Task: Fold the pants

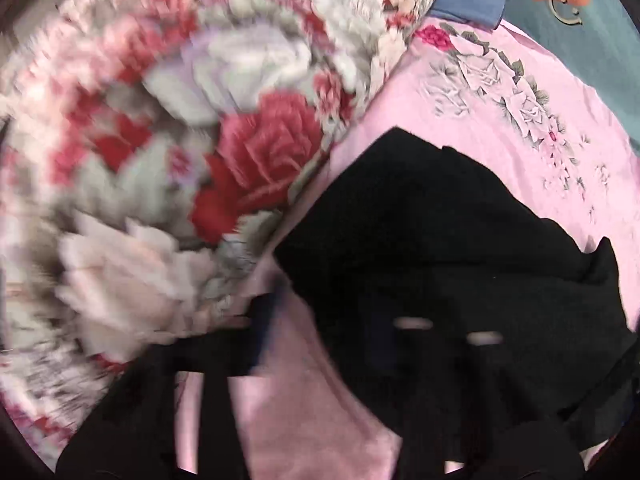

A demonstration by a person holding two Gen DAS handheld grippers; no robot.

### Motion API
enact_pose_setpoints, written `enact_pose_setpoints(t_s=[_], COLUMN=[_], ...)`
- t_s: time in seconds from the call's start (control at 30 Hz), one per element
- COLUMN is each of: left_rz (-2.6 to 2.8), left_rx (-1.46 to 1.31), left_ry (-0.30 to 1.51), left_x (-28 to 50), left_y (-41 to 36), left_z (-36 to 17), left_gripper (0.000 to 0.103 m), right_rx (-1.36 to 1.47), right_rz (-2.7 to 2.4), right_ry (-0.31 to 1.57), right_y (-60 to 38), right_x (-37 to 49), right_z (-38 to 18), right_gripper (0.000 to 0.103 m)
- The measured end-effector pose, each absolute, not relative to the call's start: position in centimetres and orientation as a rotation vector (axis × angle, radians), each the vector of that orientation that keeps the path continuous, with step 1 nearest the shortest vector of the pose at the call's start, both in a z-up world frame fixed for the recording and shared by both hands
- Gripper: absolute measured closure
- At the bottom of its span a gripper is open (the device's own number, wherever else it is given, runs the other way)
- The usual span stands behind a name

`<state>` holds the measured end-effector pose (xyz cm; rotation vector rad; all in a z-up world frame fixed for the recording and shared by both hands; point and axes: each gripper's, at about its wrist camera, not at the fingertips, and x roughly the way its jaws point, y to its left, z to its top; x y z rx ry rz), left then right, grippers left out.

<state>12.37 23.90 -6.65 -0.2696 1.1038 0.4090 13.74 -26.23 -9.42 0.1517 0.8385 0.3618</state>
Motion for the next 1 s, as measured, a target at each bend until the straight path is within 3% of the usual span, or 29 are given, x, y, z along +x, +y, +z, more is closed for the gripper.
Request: enact_pose_setpoints(t_s=[0.1,0.3,0.43,0.63,0.77,0.87,0.9,1.0], left_rz=[0.405,0.242,0.099,0.041,0.027,-0.004,-0.008,-0.019], left_rx=[-0.232,-0.288,-0.350,-0.389,-0.440,-0.395,-0.385,-0.389], left_ry=[1.021,0.902,0.988,1.174,1.162,1.171,1.169,1.166], left_x=[11.1,9.1,10.3,12.8,12.1,12.4,12.4,12.8], left_y=[23.1,20.8,18.3,16.7,17.4,16.7,16.6,16.5], left_z=[-3.7,-0.2,-2.5,-8.7,-8.9,-9.1,-9.1,-9.5], left_gripper=[0.031,0.017,0.016,0.014,0.012,0.005,0.004,0.002], right_rx=[0.198,0.364,0.438,0.270,0.263,0.318,0.343,0.332], right_rz=[0.332,0.043,-0.117,-0.139,-0.197,-0.235,-0.246,-0.257], right_ry=[0.805,0.726,0.804,0.939,1.050,1.154,1.190,1.221], right_y=[-27.7,-36.0,-41.4,-39.5,-38.6,-39.3,-39.7,-40.6], right_x=[13.6,12.9,15.2,21.8,26.9,29.4,29.5,29.1], right_z=[-8.6,-5.6,-5.7,-5.7,-7.6,-9.6,-10.4,-11.1], right_gripper=[0.019,0.018,0.018,0.019,0.019,0.019,0.024,0.061])
